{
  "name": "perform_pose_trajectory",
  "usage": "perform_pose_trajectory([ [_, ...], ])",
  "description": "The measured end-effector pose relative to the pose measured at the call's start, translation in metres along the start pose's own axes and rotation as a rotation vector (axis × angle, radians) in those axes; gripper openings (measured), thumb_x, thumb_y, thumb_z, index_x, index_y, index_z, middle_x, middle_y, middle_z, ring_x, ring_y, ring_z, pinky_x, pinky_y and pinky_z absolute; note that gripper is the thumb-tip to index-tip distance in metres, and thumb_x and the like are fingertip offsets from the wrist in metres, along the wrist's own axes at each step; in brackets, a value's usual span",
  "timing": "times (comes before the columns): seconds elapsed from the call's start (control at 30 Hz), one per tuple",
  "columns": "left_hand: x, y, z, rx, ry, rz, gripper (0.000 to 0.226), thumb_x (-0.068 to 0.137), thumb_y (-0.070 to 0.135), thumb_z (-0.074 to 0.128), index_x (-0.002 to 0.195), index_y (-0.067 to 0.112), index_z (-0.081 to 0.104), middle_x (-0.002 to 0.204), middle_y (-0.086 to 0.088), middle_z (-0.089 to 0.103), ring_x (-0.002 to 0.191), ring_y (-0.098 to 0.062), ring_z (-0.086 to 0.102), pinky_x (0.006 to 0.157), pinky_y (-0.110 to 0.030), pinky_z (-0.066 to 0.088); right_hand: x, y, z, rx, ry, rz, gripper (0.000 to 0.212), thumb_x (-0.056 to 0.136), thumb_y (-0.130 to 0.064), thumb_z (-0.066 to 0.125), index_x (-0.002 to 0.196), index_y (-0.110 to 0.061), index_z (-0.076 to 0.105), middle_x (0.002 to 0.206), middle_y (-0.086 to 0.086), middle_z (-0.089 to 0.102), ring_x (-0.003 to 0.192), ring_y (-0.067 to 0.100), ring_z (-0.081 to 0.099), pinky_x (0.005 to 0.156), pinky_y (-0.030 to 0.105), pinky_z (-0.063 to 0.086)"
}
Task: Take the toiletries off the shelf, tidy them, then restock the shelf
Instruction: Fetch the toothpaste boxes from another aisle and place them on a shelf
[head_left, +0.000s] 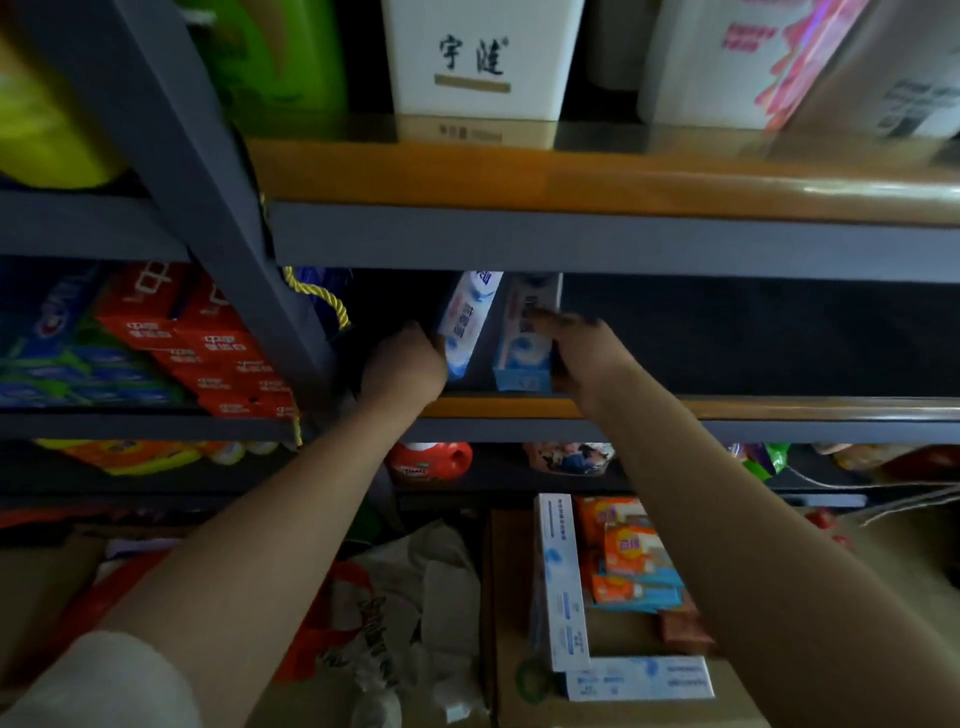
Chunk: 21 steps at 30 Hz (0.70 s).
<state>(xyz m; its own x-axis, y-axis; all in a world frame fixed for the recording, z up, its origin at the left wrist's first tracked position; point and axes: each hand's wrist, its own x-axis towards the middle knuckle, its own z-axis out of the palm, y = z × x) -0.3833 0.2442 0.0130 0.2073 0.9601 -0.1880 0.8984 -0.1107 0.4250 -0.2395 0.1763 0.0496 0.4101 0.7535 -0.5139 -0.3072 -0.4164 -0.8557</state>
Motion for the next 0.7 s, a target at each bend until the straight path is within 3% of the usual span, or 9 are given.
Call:
perform_pose_trajectory([
  [0.1,-0.007,-0.012,0.004,0.069,-0.065,-0.053,0.036,0.100,0.027,0.033,0.117,0.000,0.051,0.114,-0.022,0.058,0.104,-0.035,0.056,0.076,-0.038,0.044,0.024,0.005,0.014,-0.167,0.038,0.003,0.029,0.088,-0.022,0.060,0.108,-0.001,0.058,0.105,0.020,0.065,0.092,0.033,0.065,0.085,0.050,0.053],
  [0.17,-0.013,-0.018,0.004,0.088,-0.047,-0.036,0.032,0.100,0.025,0.034,0.112,0.001,0.052,0.113,-0.021,0.057,0.100,-0.033,0.057,0.071,-0.036,0.042,0.035,0.013,0.017,-0.271,0.010,0.014,0.034,0.088,-0.020,0.061,0.113,0.002,0.057,0.109,0.021,0.065,0.098,0.034,0.064,0.088,0.051,0.051],
  [0.27,-0.021,-0.027,0.003,0.067,0.105,0.143,0.029,0.096,0.020,0.046,0.120,0.005,0.053,0.146,-0.016,0.031,0.121,-0.032,0.045,0.090,-0.039,0.044,0.044,0.023,0.019,-0.441,0.011,-0.025,0.026,0.086,-0.023,0.063,0.101,-0.001,0.064,0.106,0.019,0.067,0.097,0.030,0.064,0.089,0.045,0.052],
  [0.33,-0.028,-0.032,0.002,0.069,0.171,0.354,0.039,0.095,0.019,0.047,0.133,0.010,0.047,0.155,-0.007,0.018,0.131,-0.028,0.036,0.099,-0.039,0.042,0.046,0.027,0.020,-0.580,0.018,-0.104,0.026,0.087,-0.026,0.062,0.099,-0.003,0.066,0.101,0.013,0.068,0.091,0.027,0.064,0.081,0.037,0.053],
  [0.4,-0.034,-0.037,0.002,0.171,0.103,0.475,0.041,0.097,0.022,0.041,0.137,0.010,0.042,0.152,-0.007,0.027,0.134,-0.025,0.032,0.105,-0.039,0.038,0.045,0.031,0.023,-0.739,-0.002,-0.197,0.026,0.090,-0.026,0.058,0.100,-0.004,0.067,0.097,0.012,0.068,0.087,0.025,0.064,0.073,0.035,0.052],
  [0.47,-0.042,-0.043,0.004,0.289,0.083,0.470,0.044,0.098,0.027,0.036,0.138,0.007,0.040,0.147,-0.010,0.035,0.134,-0.024,0.032,0.106,-0.036,0.033,0.042,0.035,0.027,-0.793,-0.046,-0.268,0.025,0.091,-0.024,0.055,0.101,-0.004,0.066,0.095,0.011,0.068,0.083,0.023,0.065,0.072,0.035,0.054],
  [0.57,-0.054,-0.052,0.008,0.486,0.076,0.460,0.057,0.095,0.037,0.038,0.141,0.003,0.031,0.147,-0.013,0.033,0.134,-0.026,0.032,0.104,-0.036,0.033,0.036,0.038,0.037,-0.919,-0.048,-0.406,0.022,0.092,-0.027,0.053,0.090,-0.009,0.065,0.083,0.004,0.062,0.069,0.015,0.059,0.051,0.017,0.044],
  [0.7,-0.060,-0.062,0.007,0.513,0.044,0.473,0.063,0.094,0.036,0.039,0.145,0.003,0.020,0.151,-0.015,0.025,0.138,-0.026,0.024,0.106,-0.036,0.031,0.033,0.038,0.059,-0.918,-0.054,-0.414,0.017,0.088,-0.021,0.057,0.099,-0.011,0.065,0.093,0.006,0.066,0.076,0.017,0.059,0.056,0.025,0.046],
])
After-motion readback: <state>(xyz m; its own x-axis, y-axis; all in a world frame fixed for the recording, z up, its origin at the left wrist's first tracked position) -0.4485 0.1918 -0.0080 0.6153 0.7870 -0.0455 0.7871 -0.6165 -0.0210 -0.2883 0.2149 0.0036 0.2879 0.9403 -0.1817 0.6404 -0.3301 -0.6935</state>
